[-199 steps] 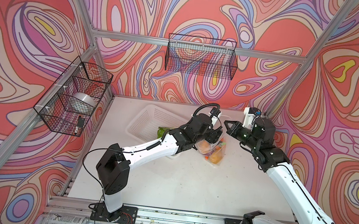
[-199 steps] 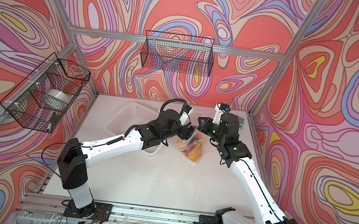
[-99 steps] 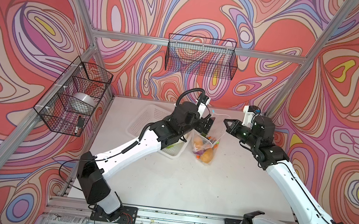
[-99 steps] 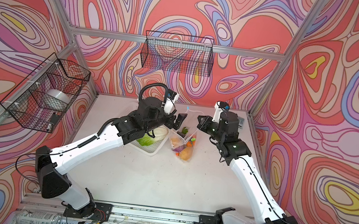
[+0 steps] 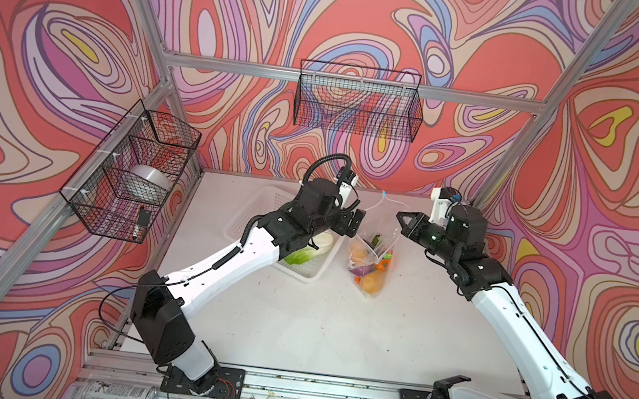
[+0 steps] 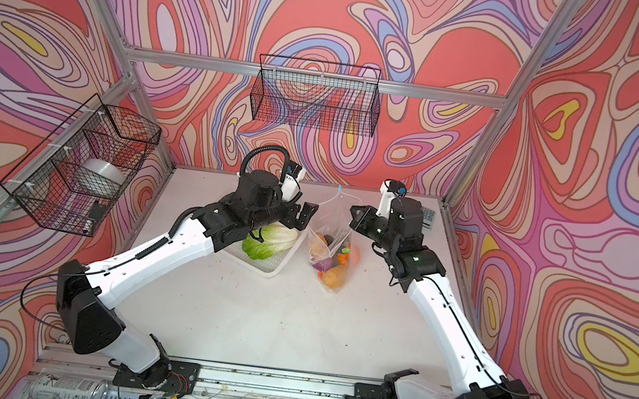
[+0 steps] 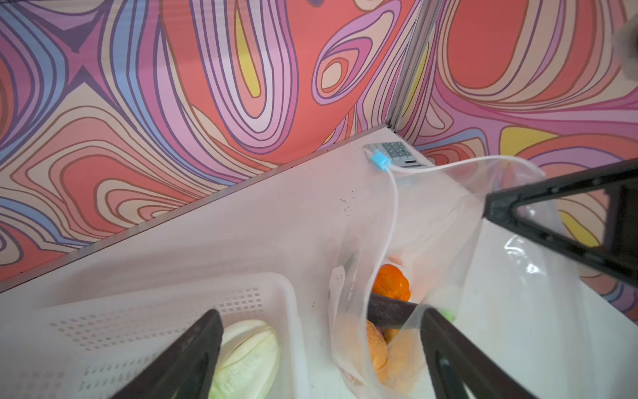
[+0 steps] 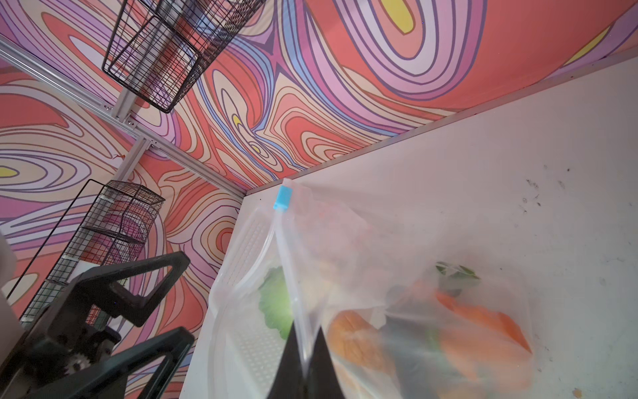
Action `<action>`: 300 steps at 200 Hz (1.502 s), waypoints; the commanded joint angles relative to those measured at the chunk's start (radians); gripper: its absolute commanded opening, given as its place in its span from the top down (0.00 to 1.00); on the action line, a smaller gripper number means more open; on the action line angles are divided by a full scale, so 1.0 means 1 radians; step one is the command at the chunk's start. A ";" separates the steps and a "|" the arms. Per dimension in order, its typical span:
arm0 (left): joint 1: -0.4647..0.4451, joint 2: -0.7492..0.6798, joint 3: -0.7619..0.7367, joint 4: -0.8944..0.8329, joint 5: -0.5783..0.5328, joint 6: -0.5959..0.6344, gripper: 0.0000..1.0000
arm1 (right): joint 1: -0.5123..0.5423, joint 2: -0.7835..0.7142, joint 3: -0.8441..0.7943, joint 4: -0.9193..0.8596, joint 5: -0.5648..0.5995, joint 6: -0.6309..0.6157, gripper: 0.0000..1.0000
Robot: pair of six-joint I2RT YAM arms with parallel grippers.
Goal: Place the food in the zip-top bag and seal the zipper
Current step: 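Move the left gripper back over the basket toward the cabbage, then lower the left gripper onto the cabbage and close it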
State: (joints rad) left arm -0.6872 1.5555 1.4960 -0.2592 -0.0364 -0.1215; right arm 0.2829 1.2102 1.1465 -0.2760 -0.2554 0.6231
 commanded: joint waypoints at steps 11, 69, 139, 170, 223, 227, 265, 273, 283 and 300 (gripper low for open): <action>0.162 0.015 -0.003 -0.117 0.161 0.128 0.06 | 0.004 -0.002 0.006 0.018 -0.003 -0.010 1.00; 0.279 0.086 0.065 -0.384 0.292 0.504 0.04 | 0.004 0.013 0.002 0.022 -0.002 -0.026 1.00; 0.306 0.259 0.141 -0.465 0.339 0.743 0.01 | 0.004 0.011 0.010 0.000 0.014 -0.041 1.00; 0.306 0.373 0.225 -0.526 0.356 0.755 0.00 | 0.004 0.001 0.010 -0.011 0.023 -0.040 1.00; 0.306 0.528 0.337 -0.609 0.319 0.775 0.00 | 0.004 -0.012 0.015 -0.025 0.035 -0.044 1.00; 0.305 0.539 0.346 -0.618 0.314 0.778 0.00 | 0.004 -0.012 0.015 -0.025 0.036 -0.043 1.00; 0.305 0.607 0.374 -0.621 0.257 0.792 0.00 | 0.004 -0.016 0.018 -0.027 0.035 -0.043 1.00; 0.306 0.621 0.381 -0.627 0.256 0.790 0.00 | 0.004 -0.015 0.019 -0.028 0.036 -0.043 1.00; 0.305 0.635 0.388 -0.639 0.262 0.786 0.00 | 0.004 -0.017 0.019 -0.029 0.039 -0.045 1.00; 0.306 0.653 0.393 -0.667 0.272 0.772 0.00 | 0.004 -0.018 0.021 -0.031 0.041 -0.046 1.00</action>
State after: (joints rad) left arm -0.3855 2.1639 1.8690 -0.8474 0.2573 0.6342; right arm 0.2829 1.2133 1.1465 -0.3019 -0.2295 0.5919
